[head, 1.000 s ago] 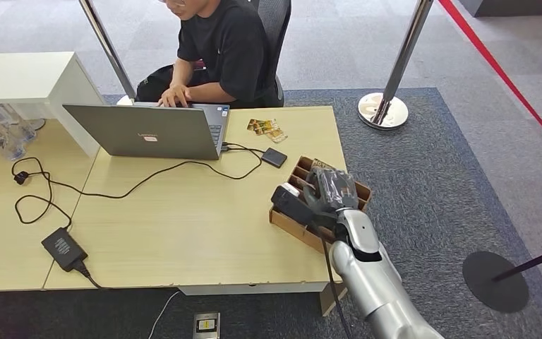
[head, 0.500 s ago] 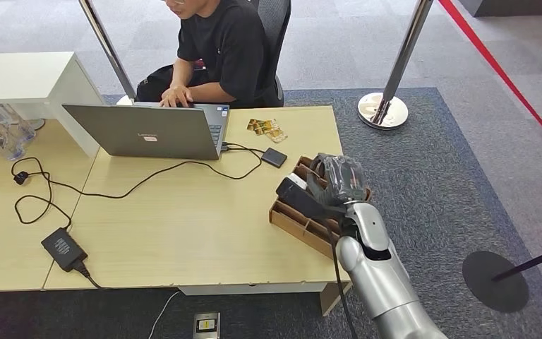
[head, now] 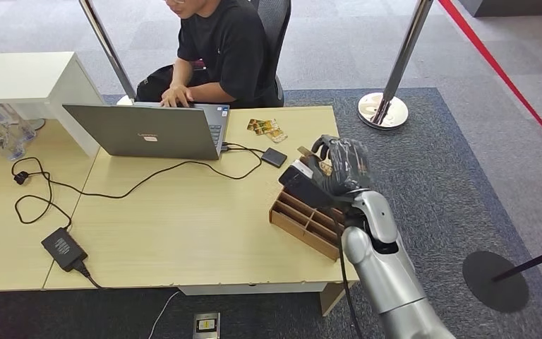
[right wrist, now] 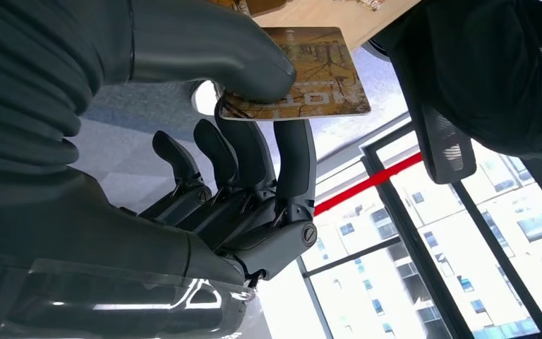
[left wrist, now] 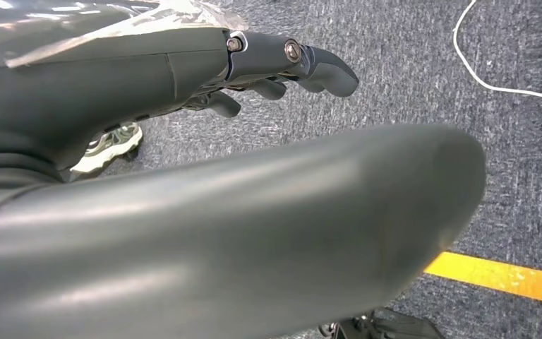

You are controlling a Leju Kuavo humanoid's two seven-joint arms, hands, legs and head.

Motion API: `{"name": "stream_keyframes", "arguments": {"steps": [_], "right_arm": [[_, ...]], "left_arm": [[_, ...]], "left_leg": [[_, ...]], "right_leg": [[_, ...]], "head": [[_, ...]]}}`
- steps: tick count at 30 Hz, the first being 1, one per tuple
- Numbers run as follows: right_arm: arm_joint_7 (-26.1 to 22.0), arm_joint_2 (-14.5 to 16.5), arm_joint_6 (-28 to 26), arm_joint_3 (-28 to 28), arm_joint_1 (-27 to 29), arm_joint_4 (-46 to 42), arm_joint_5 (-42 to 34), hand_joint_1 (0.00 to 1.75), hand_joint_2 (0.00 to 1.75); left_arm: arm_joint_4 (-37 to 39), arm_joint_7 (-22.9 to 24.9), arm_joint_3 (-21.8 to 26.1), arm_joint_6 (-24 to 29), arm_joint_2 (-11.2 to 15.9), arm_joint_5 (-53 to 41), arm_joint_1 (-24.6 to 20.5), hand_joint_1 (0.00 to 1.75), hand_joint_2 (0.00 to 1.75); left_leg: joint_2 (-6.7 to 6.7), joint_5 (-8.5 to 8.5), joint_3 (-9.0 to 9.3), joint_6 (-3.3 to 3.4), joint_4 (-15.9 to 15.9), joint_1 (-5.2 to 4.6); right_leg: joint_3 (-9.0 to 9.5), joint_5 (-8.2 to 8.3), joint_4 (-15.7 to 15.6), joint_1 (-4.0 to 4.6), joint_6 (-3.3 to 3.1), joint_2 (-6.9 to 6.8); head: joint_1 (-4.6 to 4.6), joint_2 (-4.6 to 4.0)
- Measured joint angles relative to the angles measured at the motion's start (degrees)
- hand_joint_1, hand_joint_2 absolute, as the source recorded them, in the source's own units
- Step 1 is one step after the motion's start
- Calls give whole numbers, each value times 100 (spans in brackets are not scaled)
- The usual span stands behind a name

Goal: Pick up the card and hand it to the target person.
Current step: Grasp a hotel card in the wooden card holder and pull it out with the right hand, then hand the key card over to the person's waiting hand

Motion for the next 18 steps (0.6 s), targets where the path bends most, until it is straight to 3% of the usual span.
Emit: {"name": "stream_keyframes", "arguments": {"steps": [18], "right_arm": [[14, 361, 22, 19, -874, 1091, -214, 149, 175]], "left_arm": [[12, 93, -2, 13, 39, -64, -9, 0, 0]], "left_leg": [[0, 3, -1, -2, 0, 1]], "right_leg": [[-1, 2, 2, 0, -1, 0]], "head": [[1, 0]]}}
